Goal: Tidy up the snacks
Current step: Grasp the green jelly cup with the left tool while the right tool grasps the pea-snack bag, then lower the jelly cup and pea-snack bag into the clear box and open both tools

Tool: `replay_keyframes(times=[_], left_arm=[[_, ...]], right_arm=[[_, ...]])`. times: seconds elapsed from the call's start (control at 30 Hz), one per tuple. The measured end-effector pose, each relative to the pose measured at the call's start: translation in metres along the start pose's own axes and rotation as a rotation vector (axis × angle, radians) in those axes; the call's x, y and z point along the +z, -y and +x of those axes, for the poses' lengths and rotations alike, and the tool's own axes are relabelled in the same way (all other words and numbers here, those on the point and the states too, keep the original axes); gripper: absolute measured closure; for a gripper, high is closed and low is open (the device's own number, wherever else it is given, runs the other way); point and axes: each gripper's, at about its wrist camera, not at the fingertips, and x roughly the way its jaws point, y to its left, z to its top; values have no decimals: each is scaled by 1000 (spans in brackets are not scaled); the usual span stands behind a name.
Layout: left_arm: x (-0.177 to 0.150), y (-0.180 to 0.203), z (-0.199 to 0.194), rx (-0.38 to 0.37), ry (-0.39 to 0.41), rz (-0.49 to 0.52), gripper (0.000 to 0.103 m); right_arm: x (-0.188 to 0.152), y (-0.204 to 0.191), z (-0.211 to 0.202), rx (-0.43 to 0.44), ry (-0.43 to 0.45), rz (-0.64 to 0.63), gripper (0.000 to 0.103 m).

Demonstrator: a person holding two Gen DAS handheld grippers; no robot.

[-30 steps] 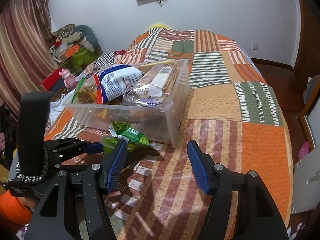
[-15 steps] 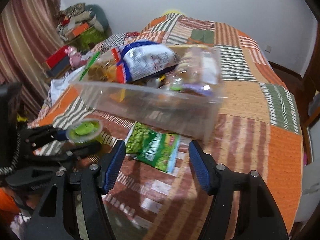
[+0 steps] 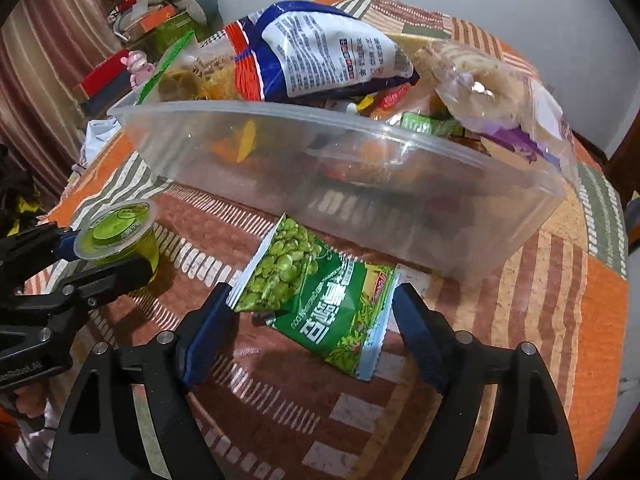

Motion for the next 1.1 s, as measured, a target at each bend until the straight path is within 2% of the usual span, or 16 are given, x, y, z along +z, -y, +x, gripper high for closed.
replay_keyframes(times=[0.03,0.07,0.2,0.27,0.37,0.53,0.8,1.1], left_arm=[[0,0,0,1,1,1,57],[-1,1,-1,4,2,2,57],[0,2,-1,8,4,2,57],[0,2,-3,9,3,2,57],[2,5,-8,14,14,8,57],[6,11,-22,14,49,17,57],[17,17,-48,16,120,22,57],[42,18,-60,14,186,24,57]], right_arm=[[0,2,-1,5,2,9,26],[1,3,-1,5,5,15,33],[0,9,-6,30,14,23,43],[-2,11,-10,36,25,27,52],[-6,15,-14,49,36,42,56],[-13,16,-28,44,70,46,58],[-11,4,-67,7,185,0,58],[12,-1,-85,6,293,1,58]])
